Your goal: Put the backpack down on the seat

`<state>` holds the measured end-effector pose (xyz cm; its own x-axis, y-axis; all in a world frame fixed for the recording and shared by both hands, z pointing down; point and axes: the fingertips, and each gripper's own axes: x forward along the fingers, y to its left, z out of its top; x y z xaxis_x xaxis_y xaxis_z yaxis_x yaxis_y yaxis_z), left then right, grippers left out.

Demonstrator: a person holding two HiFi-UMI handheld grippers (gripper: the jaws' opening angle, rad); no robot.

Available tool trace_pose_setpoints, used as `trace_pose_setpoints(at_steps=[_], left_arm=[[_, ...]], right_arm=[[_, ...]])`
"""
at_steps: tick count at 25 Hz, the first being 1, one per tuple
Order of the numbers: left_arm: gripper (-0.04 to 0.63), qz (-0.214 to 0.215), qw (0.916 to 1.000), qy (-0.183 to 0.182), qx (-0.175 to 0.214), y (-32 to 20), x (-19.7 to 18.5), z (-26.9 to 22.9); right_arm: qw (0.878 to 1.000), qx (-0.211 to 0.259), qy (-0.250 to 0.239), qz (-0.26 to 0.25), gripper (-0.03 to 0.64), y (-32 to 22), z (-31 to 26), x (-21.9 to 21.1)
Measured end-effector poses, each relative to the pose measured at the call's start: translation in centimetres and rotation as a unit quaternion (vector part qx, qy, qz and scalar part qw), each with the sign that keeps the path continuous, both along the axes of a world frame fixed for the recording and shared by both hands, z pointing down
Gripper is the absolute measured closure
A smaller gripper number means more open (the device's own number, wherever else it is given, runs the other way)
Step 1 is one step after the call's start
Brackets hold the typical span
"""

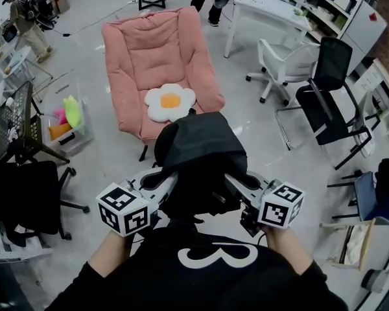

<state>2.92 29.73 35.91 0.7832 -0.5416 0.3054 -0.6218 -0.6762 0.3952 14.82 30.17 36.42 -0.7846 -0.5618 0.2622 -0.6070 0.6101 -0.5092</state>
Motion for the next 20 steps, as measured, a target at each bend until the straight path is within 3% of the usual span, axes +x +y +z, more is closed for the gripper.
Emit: trace_pose_setpoints(at_steps=[12, 20], left_arm=[[0.577, 0.008, 0.9995, 0.01, -0.029, -15.4, -5.0, 1.4], [0.577, 0.007, 0.9997, 0.007, -0.023, -21.9, -8.2, 2.9]], right_arm=[[0.999, -0.026, 0.022, 0.02, 0.583, -15.2, 1.1, -5.0], [0.999, -0.027, 0.032, 0.019, 0.583, -21.1, 2.6, -8.1]])
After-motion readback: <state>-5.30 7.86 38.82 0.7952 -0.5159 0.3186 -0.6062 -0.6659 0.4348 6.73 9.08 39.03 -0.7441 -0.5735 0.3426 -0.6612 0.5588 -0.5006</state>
